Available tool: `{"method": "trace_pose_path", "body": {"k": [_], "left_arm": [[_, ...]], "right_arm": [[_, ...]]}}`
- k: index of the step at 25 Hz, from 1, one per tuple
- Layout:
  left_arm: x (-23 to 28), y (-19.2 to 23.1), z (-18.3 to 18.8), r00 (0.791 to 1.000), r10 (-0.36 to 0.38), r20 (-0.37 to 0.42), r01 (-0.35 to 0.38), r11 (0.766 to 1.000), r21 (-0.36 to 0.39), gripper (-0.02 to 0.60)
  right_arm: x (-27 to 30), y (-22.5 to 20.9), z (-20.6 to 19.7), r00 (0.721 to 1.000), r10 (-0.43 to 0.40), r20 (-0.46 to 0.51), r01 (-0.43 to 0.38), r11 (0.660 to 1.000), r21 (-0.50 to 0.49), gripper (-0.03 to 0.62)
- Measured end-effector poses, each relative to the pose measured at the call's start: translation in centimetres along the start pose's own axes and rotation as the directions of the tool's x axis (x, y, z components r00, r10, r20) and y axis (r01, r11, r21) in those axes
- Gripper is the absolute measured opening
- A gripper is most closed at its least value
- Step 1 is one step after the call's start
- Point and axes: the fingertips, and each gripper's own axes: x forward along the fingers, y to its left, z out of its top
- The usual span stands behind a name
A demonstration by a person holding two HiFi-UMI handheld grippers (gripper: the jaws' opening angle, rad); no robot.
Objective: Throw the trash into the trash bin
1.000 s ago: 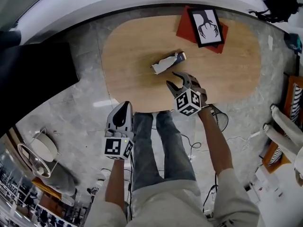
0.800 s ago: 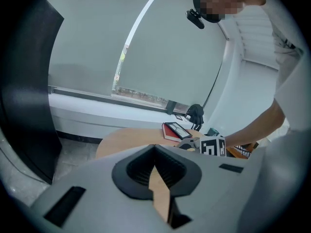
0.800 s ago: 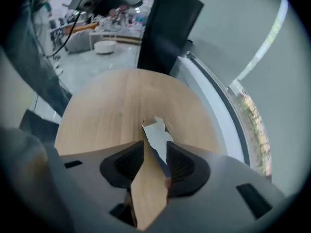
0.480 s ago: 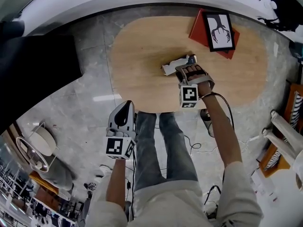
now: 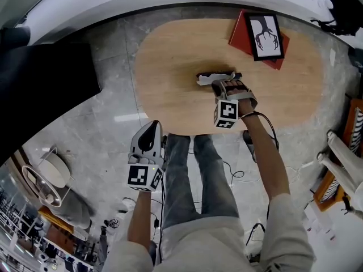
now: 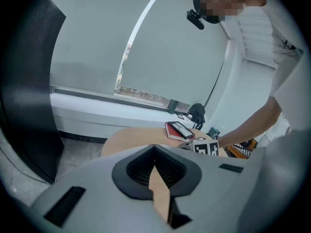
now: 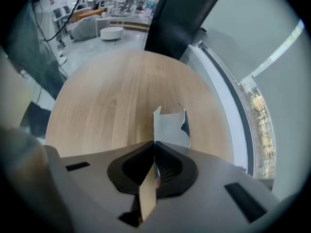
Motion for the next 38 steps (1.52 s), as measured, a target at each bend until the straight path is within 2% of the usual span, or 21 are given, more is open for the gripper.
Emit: {"method": "trace_pose_path", "body": {"k": [2, 4, 6, 7, 9, 11, 15, 18, 20, 24, 29, 35, 38], "left_arm": [[0.1, -0.1, 0.1, 1.000, -0.004, -0.001, 0.004, 1.000, 0.003, 0.018], [0.2, -0.4, 0.1, 1.000, -0.011, -0.004, 0.011, 1.000, 0.009, 0.018], [0.3, -0.9, 0.1, 1.000, -0.022, -0.005, 0.022, 1.000, 0.017, 0.018], [0.4, -1.2, 0.1, 1.000, -0.028, -0.005, 0.029, 0.999, 0.022, 0.018], [0.7, -1.7, 0.3, 0.999, -0.040, -0.006, 0.041, 0.999, 0.031, 0.018], [1.1, -2.4, 0.3, 0.999, -0.054, -0.009, 0.054, 0.998, 0.040, 0.018], [1.9, -4.0, 0.4, 0.996, -0.089, -0.019, 0.091, 0.994, 0.065, 0.018], [2.4, -5.4, 0.6, 0.993, -0.118, -0.028, 0.120, 0.989, 0.091, 0.018], [2.8, -6.6, 0.5, 0.990, -0.136, -0.035, 0.139, 0.985, 0.105, 0.018], [3.7, -9.3, 0.3, 0.982, -0.178, -0.058, 0.184, 0.973, 0.136, 0.018], [5.2, -13.5, -0.4, 0.959, -0.261, -0.109, 0.278, 0.941, 0.193, 0.018], [7.0, -21.2, -1.4, 0.913, -0.368, -0.174, 0.403, 0.879, 0.256, 0.018], [7.8, -25.4, -2.5, 0.877, -0.429, -0.216, 0.476, 0.832, 0.285, 0.018]], "right_arm": [[-0.8, -0.7, 0.4, 0.999, -0.029, 0.036, 0.025, 0.992, 0.126, 0.034], [-1.7, -1.5, 0.6, 0.995, -0.066, 0.074, 0.044, 0.963, 0.267, 0.034], [-2.9, -2.3, 0.8, 0.988, -0.106, 0.112, 0.050, 0.908, 0.415, 0.034], [-3.5, -2.7, 0.9, 0.983, -0.128, 0.132, 0.047, 0.870, 0.491, 0.034], [-4.9, -3.5, 0.9, 0.969, -0.179, 0.171, 0.030, 0.769, 0.638, 0.034], [-6.2, -4.1, 0.6, 0.951, -0.234, 0.203, -0.004, 0.646, 0.763, 0.034], [-8.9, -4.9, -0.6, 0.914, -0.338, 0.224, -0.067, 0.419, 0.905, 0.034], [-10.3, -4.6, -2.5, 0.889, -0.410, 0.205, -0.100, 0.264, 0.959, 0.034], [-11.3, -4.4, -3.9, 0.875, -0.447, 0.189, -0.118, 0.181, 0.976, 0.034], [-13.2, -3.5, -7.4, 0.856, -0.500, 0.134, -0.106, 0.083, 0.991, 0.032], [-15.8, -0.7, -12.7, 0.841, -0.540, 0.028, -0.052, -0.030, 0.998, 0.032], [-19.8, 4.8, -21.1, 0.824, -0.554, -0.119, 0.016, -0.186, 0.982, 0.032], [-21.6, 8.7, -25.4, 0.810, -0.548, -0.208, 0.052, -0.287, 0.956, 0.032]]}}
